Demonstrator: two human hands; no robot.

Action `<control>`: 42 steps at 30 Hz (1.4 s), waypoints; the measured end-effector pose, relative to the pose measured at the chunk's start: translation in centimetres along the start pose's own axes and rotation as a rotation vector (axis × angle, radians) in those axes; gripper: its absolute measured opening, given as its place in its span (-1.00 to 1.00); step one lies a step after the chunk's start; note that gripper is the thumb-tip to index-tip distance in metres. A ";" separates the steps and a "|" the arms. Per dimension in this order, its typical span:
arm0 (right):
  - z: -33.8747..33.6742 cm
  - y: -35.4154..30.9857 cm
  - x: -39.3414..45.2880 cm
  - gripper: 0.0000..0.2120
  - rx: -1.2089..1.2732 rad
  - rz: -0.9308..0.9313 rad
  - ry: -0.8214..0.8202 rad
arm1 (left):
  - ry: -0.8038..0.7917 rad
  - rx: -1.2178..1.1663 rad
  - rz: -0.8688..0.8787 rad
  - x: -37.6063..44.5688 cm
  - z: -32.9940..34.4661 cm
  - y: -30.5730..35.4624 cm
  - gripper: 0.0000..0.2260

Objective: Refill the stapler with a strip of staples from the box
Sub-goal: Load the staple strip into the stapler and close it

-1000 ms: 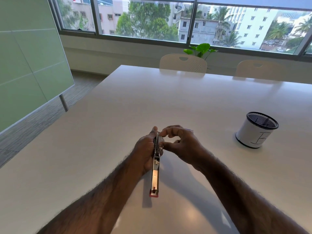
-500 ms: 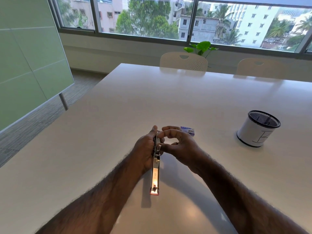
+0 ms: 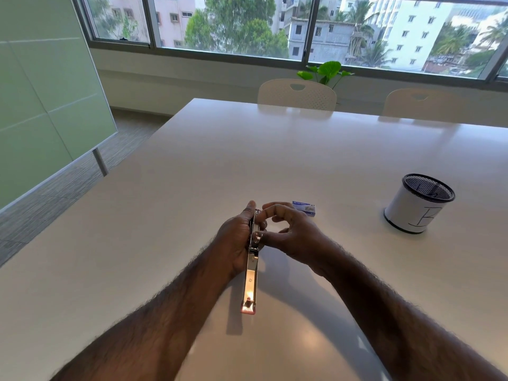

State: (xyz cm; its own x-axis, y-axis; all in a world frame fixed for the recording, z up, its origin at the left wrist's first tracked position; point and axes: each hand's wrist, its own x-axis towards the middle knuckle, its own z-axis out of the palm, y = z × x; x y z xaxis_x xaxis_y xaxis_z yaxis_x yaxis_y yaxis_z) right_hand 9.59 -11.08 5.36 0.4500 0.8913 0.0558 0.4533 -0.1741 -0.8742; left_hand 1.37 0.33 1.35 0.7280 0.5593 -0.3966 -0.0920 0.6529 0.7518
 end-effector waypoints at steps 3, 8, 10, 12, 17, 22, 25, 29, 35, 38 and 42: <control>0.0 0.3 0.0 -0.74 -0.029 -0.066 0.035 | -0.002 -0.045 -0.016 0.1 -0.1 0.0 -0.72; 0.2 0.8 -0.3 -0.92 -0.337 -0.412 0.037 | -0.035 -0.061 0.000 -0.1 0.0 0.3 -0.72; 0.0 0.9 -0.5 -0.89 -0.406 -0.489 0.046 | -0.016 -0.024 0.011 -0.2 0.0 0.2 -0.72; -0.3 1.1 -0.6 -0.83 -0.564 -0.553 0.090 | 0.011 -0.011 0.012 -0.2 0.1 0.2 -0.70; -1.1 1.7 0.0 -0.69 -0.948 -0.563 0.228 | 0.007 -0.048 -0.036 -0.1 0.2 0.2 -0.71; -0.9 1.4 -0.4 -0.72 -0.740 -0.620 0.303 | -0.028 -0.053 -0.019 -0.1 0.3 0.0 -0.69; -0.1 0.8 -1.1 -0.80 -0.606 -0.820 0.299 | 0.010 0.023 0.038 -0.2 0.1 -0.1 -0.69; 0.9 1.0 -1.4 -0.84 -0.635 -0.846 0.248 | -0.027 0.068 0.034 -0.4 0.0 0.0 -0.60; 0.0 1.7 -1.2 -0.81 -0.746 -0.722 0.252 | 0.053 0.078 0.108 -0.1 0.4 -0.5 -0.61; 0.2 1.4 -1.2 -0.78 -0.731 -0.668 0.220 | 0.060 0.042 0.086 0.3 0.0 -0.2 -0.58; 0.3 1.4 -1.6 -0.64 -0.748 -0.718 0.198 | 0.028 -0.026 0.057 0.5 -0.7 0.6 -0.59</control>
State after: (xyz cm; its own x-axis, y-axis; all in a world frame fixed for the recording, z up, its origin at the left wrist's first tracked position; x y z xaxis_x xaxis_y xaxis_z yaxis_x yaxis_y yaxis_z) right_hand 9.31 -12.66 3.88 -0.0249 0.8153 0.5785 0.9917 0.0932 -0.0887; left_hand 1.20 1.39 1.19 0.7020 0.6098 -0.3678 -0.1512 0.6324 0.7598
